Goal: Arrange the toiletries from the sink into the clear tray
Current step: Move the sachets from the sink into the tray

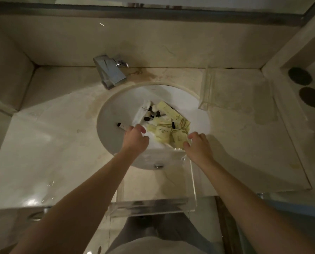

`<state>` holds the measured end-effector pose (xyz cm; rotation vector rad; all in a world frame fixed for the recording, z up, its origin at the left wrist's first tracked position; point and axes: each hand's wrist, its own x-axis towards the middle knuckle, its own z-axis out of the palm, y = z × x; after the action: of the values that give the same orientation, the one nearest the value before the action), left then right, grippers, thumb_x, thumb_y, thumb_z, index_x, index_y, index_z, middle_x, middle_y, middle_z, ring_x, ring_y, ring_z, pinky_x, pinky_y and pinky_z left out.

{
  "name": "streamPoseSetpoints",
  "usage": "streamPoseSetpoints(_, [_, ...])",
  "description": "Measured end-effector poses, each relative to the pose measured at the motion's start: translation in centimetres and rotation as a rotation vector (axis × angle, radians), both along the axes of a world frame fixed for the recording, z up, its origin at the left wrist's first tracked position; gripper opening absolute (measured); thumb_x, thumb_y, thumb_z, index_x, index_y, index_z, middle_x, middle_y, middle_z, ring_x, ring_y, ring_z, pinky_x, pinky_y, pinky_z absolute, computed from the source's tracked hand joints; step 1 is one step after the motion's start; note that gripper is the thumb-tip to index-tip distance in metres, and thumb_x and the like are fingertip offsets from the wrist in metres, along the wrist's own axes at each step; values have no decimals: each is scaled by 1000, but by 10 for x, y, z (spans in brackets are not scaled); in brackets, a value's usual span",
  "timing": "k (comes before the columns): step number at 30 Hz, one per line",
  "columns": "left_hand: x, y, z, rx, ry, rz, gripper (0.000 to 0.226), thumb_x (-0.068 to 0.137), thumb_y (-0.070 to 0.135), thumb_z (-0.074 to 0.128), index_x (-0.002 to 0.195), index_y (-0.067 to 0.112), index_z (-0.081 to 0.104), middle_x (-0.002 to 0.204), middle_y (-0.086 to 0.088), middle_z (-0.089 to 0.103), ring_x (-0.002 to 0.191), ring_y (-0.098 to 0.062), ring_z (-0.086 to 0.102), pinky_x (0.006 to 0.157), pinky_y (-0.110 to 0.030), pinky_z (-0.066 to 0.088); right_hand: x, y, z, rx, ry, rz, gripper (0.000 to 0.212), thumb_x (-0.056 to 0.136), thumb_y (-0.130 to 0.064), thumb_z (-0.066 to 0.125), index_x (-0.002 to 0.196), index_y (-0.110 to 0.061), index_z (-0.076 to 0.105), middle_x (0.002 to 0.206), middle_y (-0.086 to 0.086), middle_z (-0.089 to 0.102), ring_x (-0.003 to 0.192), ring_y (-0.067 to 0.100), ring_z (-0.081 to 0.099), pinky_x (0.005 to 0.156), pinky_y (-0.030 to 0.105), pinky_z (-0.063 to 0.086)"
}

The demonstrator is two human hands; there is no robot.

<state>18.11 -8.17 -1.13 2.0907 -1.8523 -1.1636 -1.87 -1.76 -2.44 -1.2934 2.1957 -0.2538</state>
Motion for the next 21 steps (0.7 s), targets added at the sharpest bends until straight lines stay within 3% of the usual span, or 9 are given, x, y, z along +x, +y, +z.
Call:
streamPoseSetpoints(5, [-50,-29,-24,229,133,76,27,88,12,51,113,10,61,115,-6,61,111,-26,57,94,-32,46,-5,-41,-24,134,-71,1,39,88,-27,55,124,-13,52,123,15,49,111,35,53,91,38,46])
streamPoseSetpoints(9, [-84,-47,-62,424,257,158,21,87,2,47,101,6,62,103,-13,62,101,-31,62,96,-44,52,-10,-63,-46,229,-111,15,53,84,-34,64,129,-12,47,130,15,49,115,34,53,94,41,47])
streamPoseSetpoints(11, [-95,-51,-77,486,275,148,21,90,0,46,103,7,61,98,-9,57,93,-25,58,94,-41,53,-12,-71,-58,263,-133,23,64,80,-42,68,131,-11,45,129,14,50,116,35,52,95,43,47])
streamPoseSetpoints(15, [-114,-51,-89,592,320,234,27,87,-8,46,72,13,53,85,-15,61,86,-35,66,90,-47,55,-14,-80,-73,282,-71,24,47,87,-28,57,129,-9,45,131,15,49,116,35,51,94,45,47])
streamPoseSetpoints(17, [-121,-51,-91,606,345,301,24,86,-10,43,78,5,59,78,-17,61,76,-37,66,83,-48,57,-15,-82,-75,283,-48,19,38,93,-22,47,128,-8,44,132,17,47,115,36,51,94,45,45])
streamPoseSetpoints(19, [-127,-52,-92,594,381,339,26,86,-8,42,93,4,64,73,-14,59,61,-30,59,68,-41,57,-17,-83,-77,267,-104,-32,36,95,-23,42,127,-7,44,130,18,49,113,37,53,93,44,45])
streamPoseSetpoints(21, [-131,-54,-91,586,423,357,30,85,-7,42,93,10,66,80,-13,60,63,-27,57,55,-33,52,-18,-83,-77,220,-208,-121,35,94,-22,44,126,-9,44,125,16,55,107,35,57,89,43,48])
